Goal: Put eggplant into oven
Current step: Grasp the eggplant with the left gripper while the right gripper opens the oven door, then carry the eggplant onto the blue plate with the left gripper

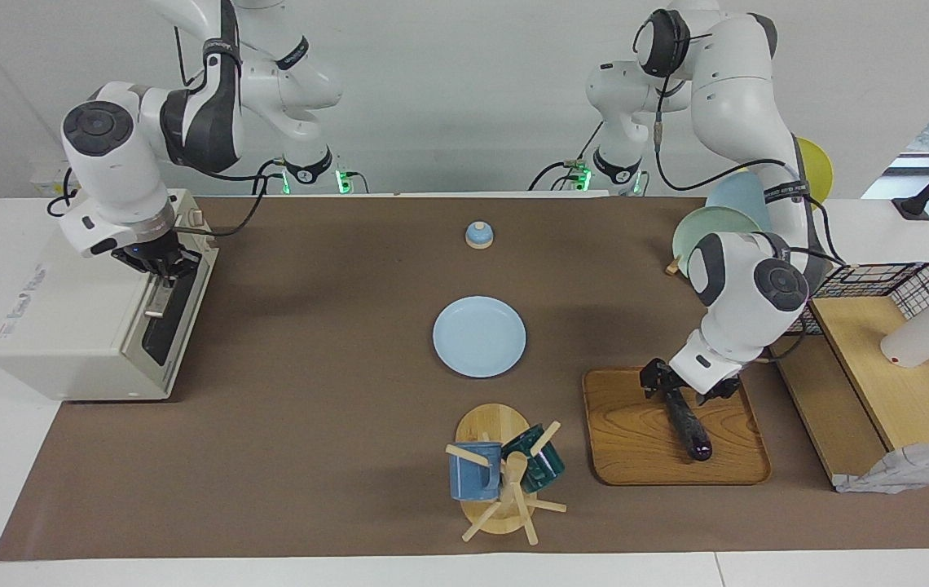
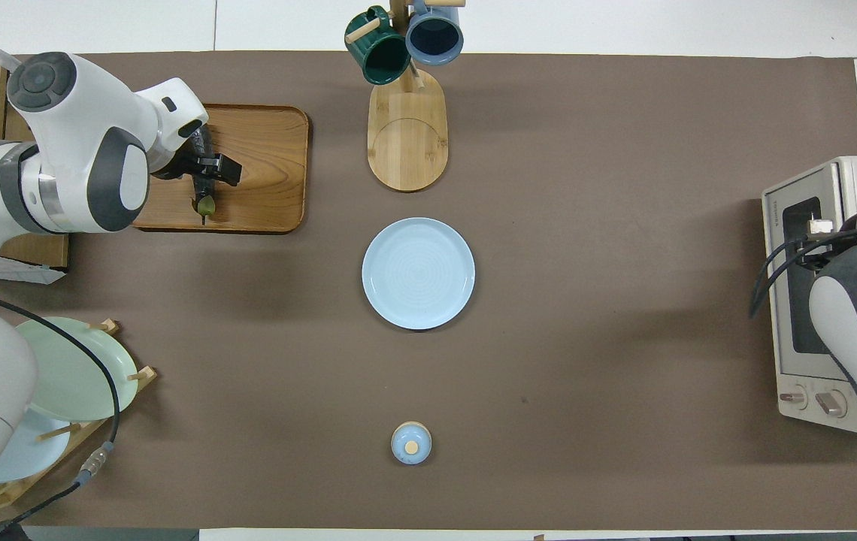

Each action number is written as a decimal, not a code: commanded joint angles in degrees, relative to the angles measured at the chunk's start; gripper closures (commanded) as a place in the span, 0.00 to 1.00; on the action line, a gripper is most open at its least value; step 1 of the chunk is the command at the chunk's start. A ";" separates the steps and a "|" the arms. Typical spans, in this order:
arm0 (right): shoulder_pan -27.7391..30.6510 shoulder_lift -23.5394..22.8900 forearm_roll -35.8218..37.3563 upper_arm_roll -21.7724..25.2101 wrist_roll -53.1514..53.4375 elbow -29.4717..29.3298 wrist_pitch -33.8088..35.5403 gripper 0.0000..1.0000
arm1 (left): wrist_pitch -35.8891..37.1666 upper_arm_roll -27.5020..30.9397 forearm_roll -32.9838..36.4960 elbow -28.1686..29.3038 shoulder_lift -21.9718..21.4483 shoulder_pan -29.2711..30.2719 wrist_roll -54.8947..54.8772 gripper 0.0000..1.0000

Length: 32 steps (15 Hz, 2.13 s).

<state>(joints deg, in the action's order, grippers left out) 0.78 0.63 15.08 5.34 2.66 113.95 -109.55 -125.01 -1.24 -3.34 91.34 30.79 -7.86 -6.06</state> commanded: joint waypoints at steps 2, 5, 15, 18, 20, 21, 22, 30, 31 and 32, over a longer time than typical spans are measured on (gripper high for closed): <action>-0.78 0.08 0.21 -0.24 0.68 5.14 -7.51 1.00 | -5.77 0.10 0.79 5.07 -0.91 0.03 -0.62 0.00; -1.75 -1.58 -2.77 -0.24 0.77 5.93 -10.24 1.00 | -6.13 0.10 0.79 5.52 -1.00 0.03 -0.27 0.15; -2.80 -5.72 -7.78 -0.24 2.53 10.41 -20.79 1.00 | -1.75 0.01 -0.52 4.64 -3.27 0.03 2.10 1.00; -2.98 -7.38 -9.72 -0.24 2.97 10.41 -21.57 1.00 | 5.36 -0.25 -1.23 5.43 -10.38 -1.10 6.39 1.00; -3.15 -8.53 -10.34 -0.24 2.97 10.67 -23.51 1.00 | 11.07 -0.25 -1.41 5.52 -14.25 -4.52 12.45 1.00; -3.50 -9.67 -10.42 -0.24 2.97 10.68 -23.86 1.00 | 13.01 -0.25 -2.19 5.87 -15.84 -6.89 15.53 1.00; -3.51 -10.29 -10.77 -0.24 3.32 10.68 -25.00 1.00 | 13.64 -0.25 -2.63 7.79 -17.50 -10.04 18.25 1.00; -6.40 -10.21 -16.22 -0.24 4.63 10.68 -23.26 1.00 | -7.24 -0.25 -6.24 23.26 -20.69 -30.63 35.06 1.00; -6.67 -10.21 -16.31 -0.33 5.77 10.50 -22.47 1.00 | -8.49 -0.25 -6.24 23.80 -20.34 -31.08 35.24 1.00; -7.80 -10.12 -16.31 -0.33 7.87 10.41 -22.20 1.00 | -8.76 -0.25 -6.24 23.89 -18.85 -31.95 35.24 1.00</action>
<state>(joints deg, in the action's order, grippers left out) -5.19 -9.44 -0.32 4.01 7.60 125.32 -132.31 -130.95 -2.77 -8.32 112.51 11.98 -38.24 29.11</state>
